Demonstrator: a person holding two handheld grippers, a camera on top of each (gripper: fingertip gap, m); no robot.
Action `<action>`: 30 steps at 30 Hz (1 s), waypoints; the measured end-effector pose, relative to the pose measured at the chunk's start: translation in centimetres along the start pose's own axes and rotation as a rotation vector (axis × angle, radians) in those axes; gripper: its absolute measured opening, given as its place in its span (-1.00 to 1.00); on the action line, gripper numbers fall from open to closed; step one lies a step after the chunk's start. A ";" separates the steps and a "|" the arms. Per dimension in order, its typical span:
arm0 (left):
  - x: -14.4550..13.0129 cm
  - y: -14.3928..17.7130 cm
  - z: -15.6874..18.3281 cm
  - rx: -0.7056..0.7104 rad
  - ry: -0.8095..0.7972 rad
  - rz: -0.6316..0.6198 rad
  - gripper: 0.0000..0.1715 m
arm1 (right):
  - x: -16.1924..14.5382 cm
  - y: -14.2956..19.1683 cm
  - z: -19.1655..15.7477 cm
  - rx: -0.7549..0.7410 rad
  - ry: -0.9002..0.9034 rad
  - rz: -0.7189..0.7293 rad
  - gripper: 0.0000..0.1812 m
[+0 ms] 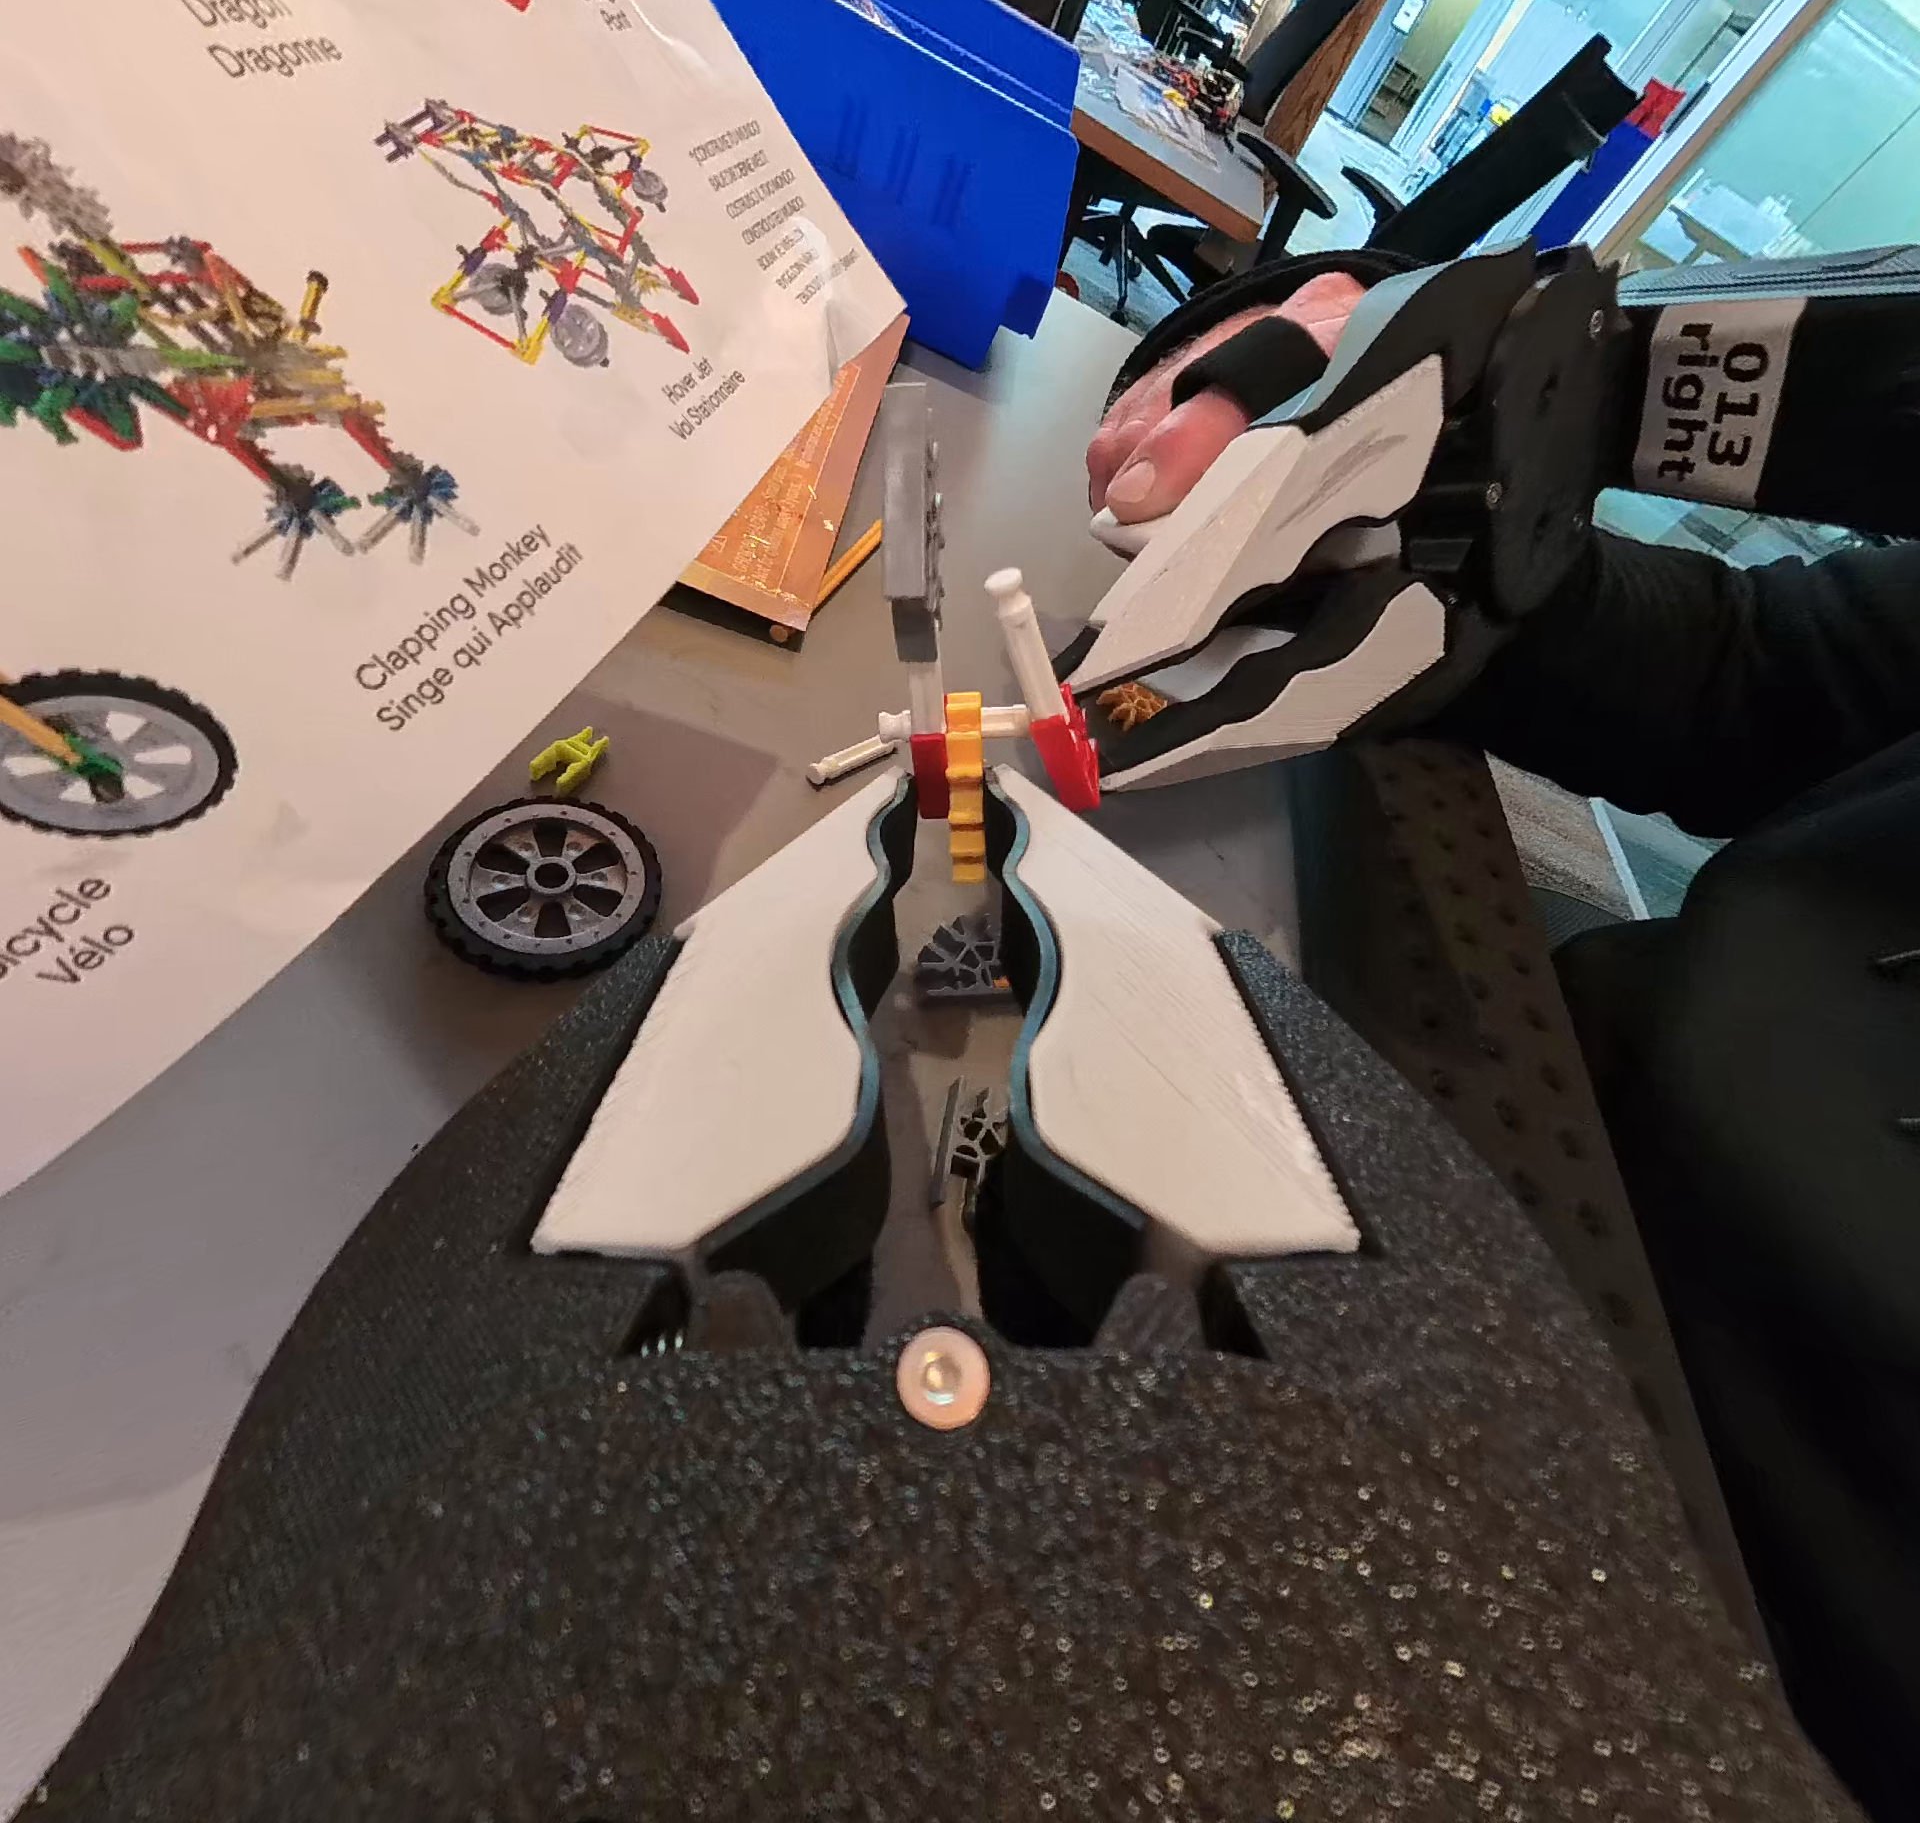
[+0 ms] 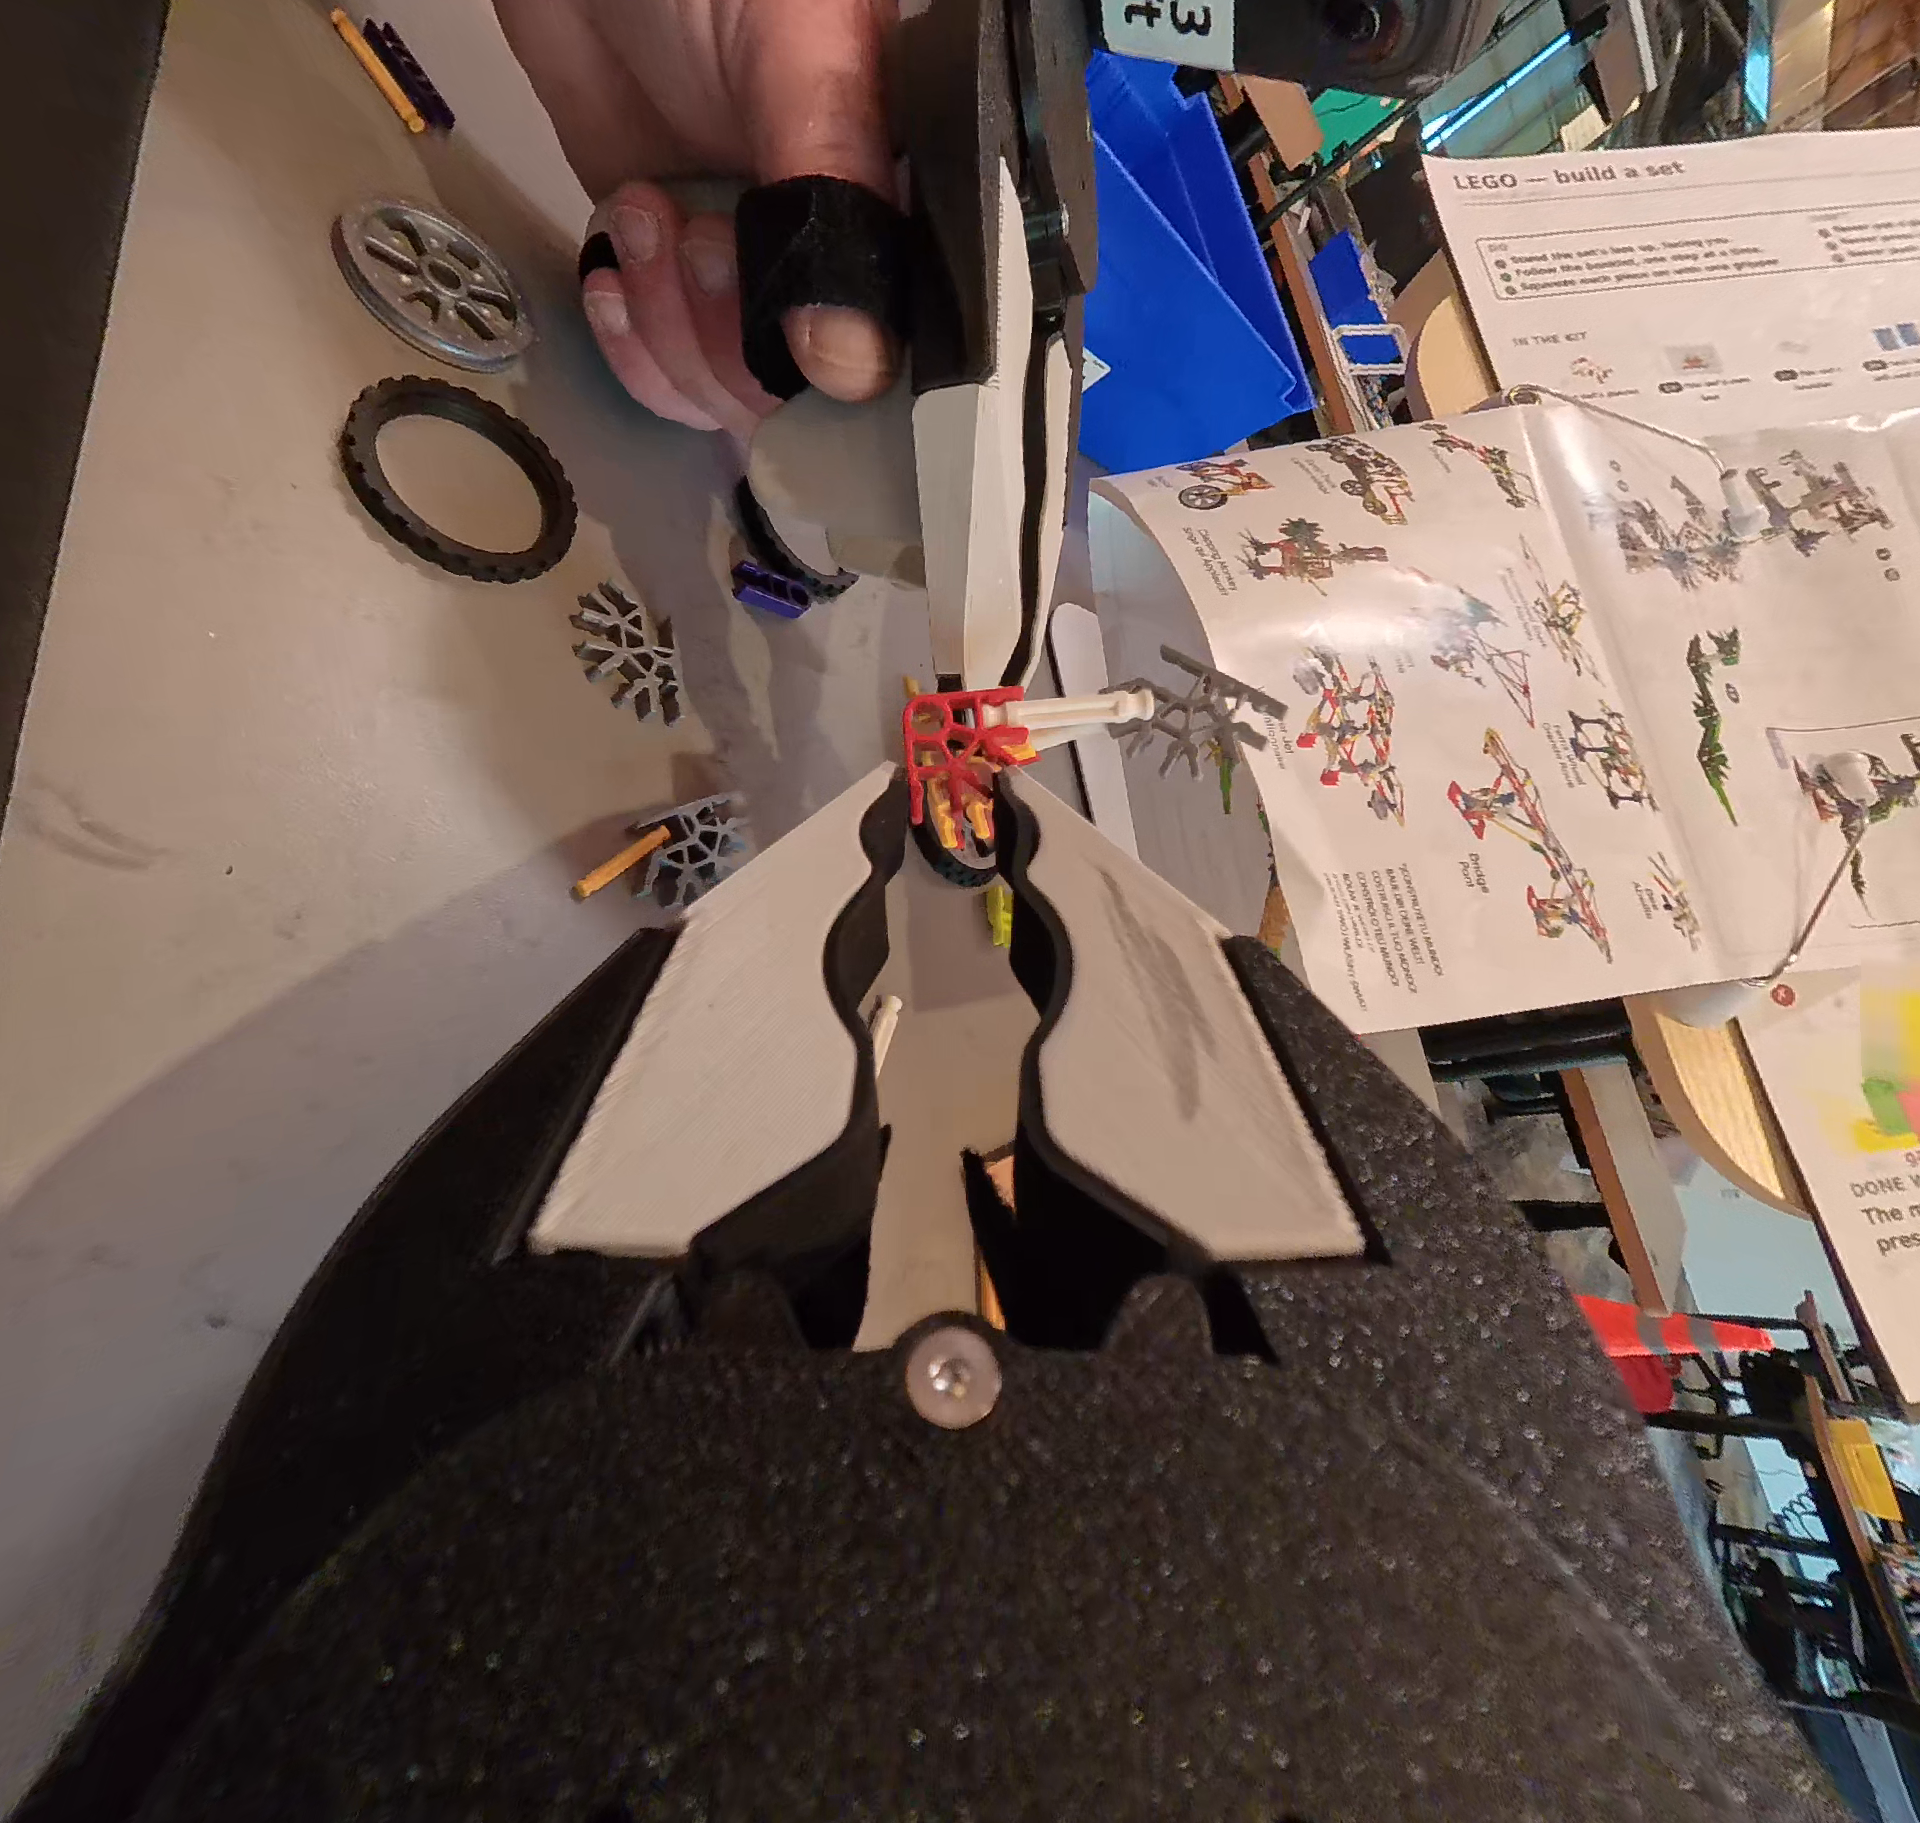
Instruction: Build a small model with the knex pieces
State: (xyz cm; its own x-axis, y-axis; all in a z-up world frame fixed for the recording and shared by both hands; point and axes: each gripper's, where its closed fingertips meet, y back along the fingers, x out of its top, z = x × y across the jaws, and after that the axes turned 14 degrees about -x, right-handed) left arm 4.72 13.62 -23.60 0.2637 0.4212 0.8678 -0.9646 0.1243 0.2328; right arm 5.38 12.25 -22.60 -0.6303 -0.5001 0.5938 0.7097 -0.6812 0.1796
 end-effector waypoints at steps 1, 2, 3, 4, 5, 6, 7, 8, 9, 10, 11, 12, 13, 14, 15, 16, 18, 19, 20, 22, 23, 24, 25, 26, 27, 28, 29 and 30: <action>0.0 0.0 0.0 -0.005 0.003 0.002 -0.86 | 0.1 0.0 0.1 -0.006 0.003 0.003 -0.83; 0.0 0.0 0.0 -0.007 0.006 0.005 -0.86 | 0.1 0.0 0.1 -0.010 0.004 0.005 -0.83; 0.0 0.0 0.0 -0.008 0.007 0.005 -0.86 | 0.1 0.1 0.2 -0.011 0.004 0.006 -0.83; 0.0 -0.1 0.0 -0.008 0.007 0.004 -0.86 | 0.1 0.1 0.2 -0.011 0.005 0.006 -0.83; -0.1 -0.1 0.0 -0.008 0.006 0.001 -0.86 | 0.1 0.1 0.2 -0.013 0.007 0.006 -0.83; -0.1 -0.2 0.0 -0.009 0.007 -0.001 -0.86 | 0.1 0.1 0.1 -0.011 0.011 0.005 -0.83; -0.1 -0.2 0.0 -0.008 0.008 0.001 -0.86 | 0.0 0.1 0.1 -0.009 0.016 0.004 -0.83; 0.0 -0.1 0.0 -0.005 0.008 0.003 -0.87 | 0.0 0.2 0.0 -0.005 0.021 0.005 -0.83; 0.0 -0.1 -0.1 -0.001 0.008 0.005 -0.87 | 0.1 0.3 -0.1 0.004 0.021 0.007 -0.83; 0.1 0.0 -0.1 0.000 0.010 0.010 -0.87 | 0.1 0.4 -0.3 0.017 0.019 0.006 -0.83; 0.2 0.0 -0.1 -0.004 0.013 0.017 -0.87 | 0.0 0.5 -0.3 0.018 0.018 0.004 -0.83; 0.3 0.1 0.0 -0.007 0.016 0.025 -0.87 | -0.1 0.5 -0.3 0.020 0.015 0.001 -0.83; 0.4 0.1 0.0 -0.010 0.017 0.032 -0.87 | -0.1 0.4 -0.2 0.019 0.009 0.001 -0.83; 0.5 0.1 0.0 -0.012 0.018 0.036 -0.87 | -0.1 0.4 -0.1 0.013 0.004 0.004 -0.83; 0.5 0.1 0.0 -0.012 0.018 0.036 -0.87 | 0.0 0.4 0.1 0.006 0.001 0.004 -0.83; 0.4 0.1 0.1 -0.015 0.019 0.035 -0.87 | 0.0 0.4 0.2 -0.002 0.001 0.007 -0.83; 0.4 0.0 0.1 -0.017 0.020 0.034 -0.86 | 0.1 0.4 0.2 -0.007 0.000 0.013 -0.83; 0.4 0.0 0.2 -0.018 0.020 0.031 -0.86 | 0.2 0.3 0.2 -0.008 0.000 0.015 -0.83; 0.3 -0.1 0.2 -0.023 0.020 0.029 -0.86 | 0.2 0.3 0.2 -0.013 0.003 0.014 -0.83; 0.2 -0.2 0.2 -0.019 0.019 0.022 -0.86 | 0.2 0.2 0.1 -0.013 0.012 0.014 -0.83; 0.1 -0.2 0.1 -0.017 0.019 0.020 -0.86 | 0.2 0.2 0.0 -0.010 0.012 0.011 -0.83; 0.1 -0.2 0.1 -0.016 0.020 0.020 -0.86 | 0.1 0.2 0.0 -0.013 0.013 0.009 -0.83; 0.2 -0.2 0.1 -0.015 0.022 0.023 -0.86 | 0.1 0.1 0.1 -0.021 0.014 0.005 -0.83; 0.2 -0.1 0.1 -0.016 0.023 0.027 -0.87 | 0.0 0.1 0.2 -0.025 0.011 0.004 -0.83; 0.3 -0.1 0.1 -0.018 0.024 0.031 -0.87 | 0.0 0.1 0.3 -0.026 0.005 0.005 -0.83; 0.3 -0.1 0.1 -0.018 0.025 0.034 -0.87 | 0.0 0.1 0.3 -0.027 0.002 0.006 -0.83; 0.3 -0.1 0.1 -0.018 0.025 0.036 -0.87 | 0.0 0.2 0.3 -0.026 0.002 0.007 -0.83; 0.4 -0.1 0.1 -0.020 0.025 0.037 -0.87 | 0.0 0.2 0.3 -0.019 0.000 0.009 -0.83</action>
State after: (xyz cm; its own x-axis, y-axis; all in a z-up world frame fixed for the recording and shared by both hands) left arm 4.88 13.66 -23.24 0.2282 0.4477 0.8646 -0.9733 0.1258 0.1917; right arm 5.62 12.25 -22.36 -0.6241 -0.5063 0.5951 0.7091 -0.6869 0.1593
